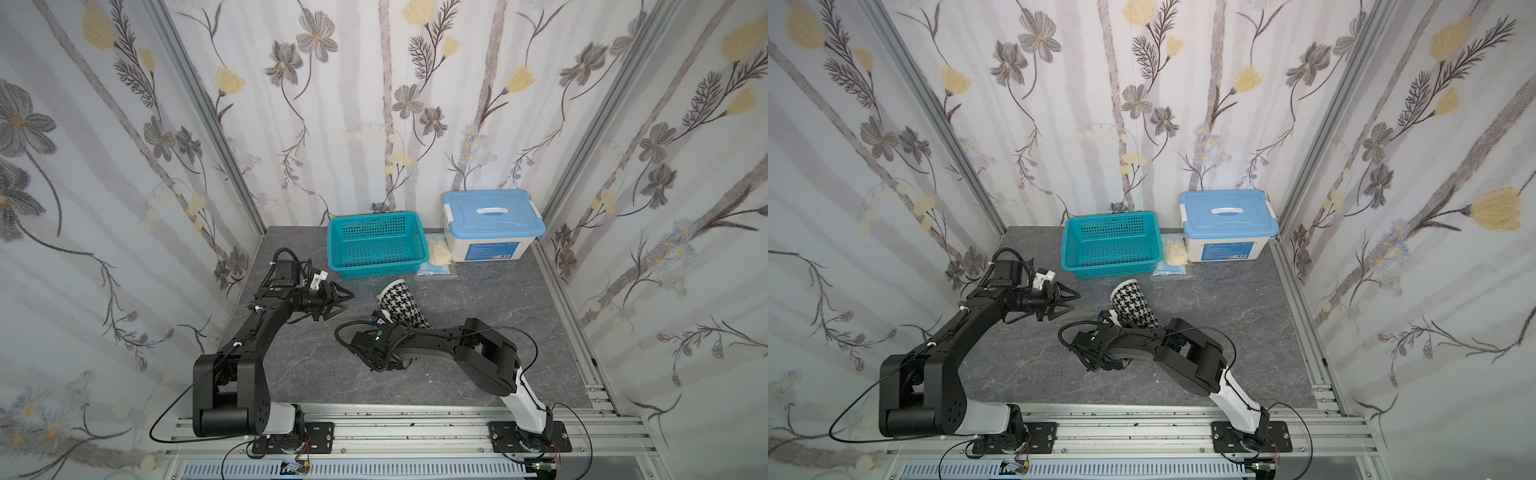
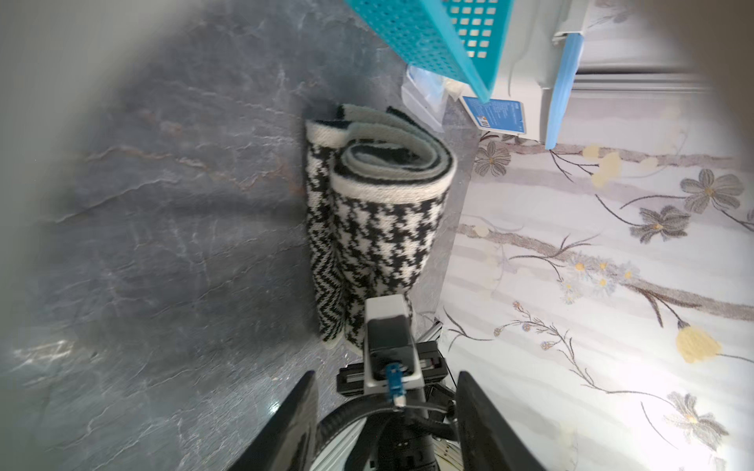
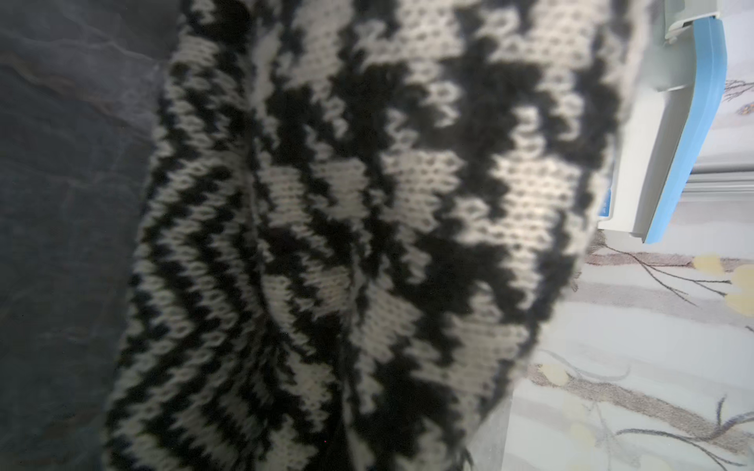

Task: Roll up the scarf and place it into the basket
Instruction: Roll the scarf at the center of the board.

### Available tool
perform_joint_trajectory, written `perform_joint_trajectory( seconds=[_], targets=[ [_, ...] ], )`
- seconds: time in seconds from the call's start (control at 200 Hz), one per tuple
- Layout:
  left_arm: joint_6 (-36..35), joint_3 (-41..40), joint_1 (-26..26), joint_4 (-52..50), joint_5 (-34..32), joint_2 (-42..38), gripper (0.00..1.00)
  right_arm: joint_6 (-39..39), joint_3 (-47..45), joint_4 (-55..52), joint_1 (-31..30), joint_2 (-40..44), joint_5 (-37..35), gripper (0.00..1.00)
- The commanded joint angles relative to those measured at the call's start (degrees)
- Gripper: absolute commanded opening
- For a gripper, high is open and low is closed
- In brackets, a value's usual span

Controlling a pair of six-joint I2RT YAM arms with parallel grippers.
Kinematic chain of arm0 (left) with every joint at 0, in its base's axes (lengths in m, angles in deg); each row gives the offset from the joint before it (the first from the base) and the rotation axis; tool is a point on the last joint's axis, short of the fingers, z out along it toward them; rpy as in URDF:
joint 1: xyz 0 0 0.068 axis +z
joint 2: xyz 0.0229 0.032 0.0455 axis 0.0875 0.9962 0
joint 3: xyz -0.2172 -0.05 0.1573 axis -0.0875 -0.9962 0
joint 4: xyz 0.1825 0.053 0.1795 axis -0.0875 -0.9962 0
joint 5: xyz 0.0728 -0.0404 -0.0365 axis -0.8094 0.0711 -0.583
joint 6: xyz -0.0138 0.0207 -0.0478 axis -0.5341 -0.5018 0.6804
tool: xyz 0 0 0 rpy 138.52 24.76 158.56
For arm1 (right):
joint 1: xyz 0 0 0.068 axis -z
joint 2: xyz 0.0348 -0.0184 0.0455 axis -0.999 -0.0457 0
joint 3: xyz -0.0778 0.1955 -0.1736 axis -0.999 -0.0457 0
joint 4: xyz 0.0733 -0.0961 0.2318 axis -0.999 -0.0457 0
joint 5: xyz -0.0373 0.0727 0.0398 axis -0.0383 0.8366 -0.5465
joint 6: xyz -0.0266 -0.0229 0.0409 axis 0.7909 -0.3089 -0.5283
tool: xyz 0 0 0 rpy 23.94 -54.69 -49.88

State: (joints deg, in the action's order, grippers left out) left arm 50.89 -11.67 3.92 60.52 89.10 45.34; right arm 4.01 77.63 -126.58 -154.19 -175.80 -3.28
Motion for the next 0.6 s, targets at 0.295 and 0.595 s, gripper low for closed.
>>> perform_joint_trajectory(
  seconds=[0.295,0.595],
  targets=[
    [6.75,19.06,-13.41,12.11,3.63,18.0,0.56,5.79,1.74,0.25,-0.36,-1.9,0.24,0.0],
    [11.44,22.1,-21.86,17.78,2.53,27.5,0.55,5.55,1.99,0.32,-0.44,-2.02,1.15,0.0]
  ],
)
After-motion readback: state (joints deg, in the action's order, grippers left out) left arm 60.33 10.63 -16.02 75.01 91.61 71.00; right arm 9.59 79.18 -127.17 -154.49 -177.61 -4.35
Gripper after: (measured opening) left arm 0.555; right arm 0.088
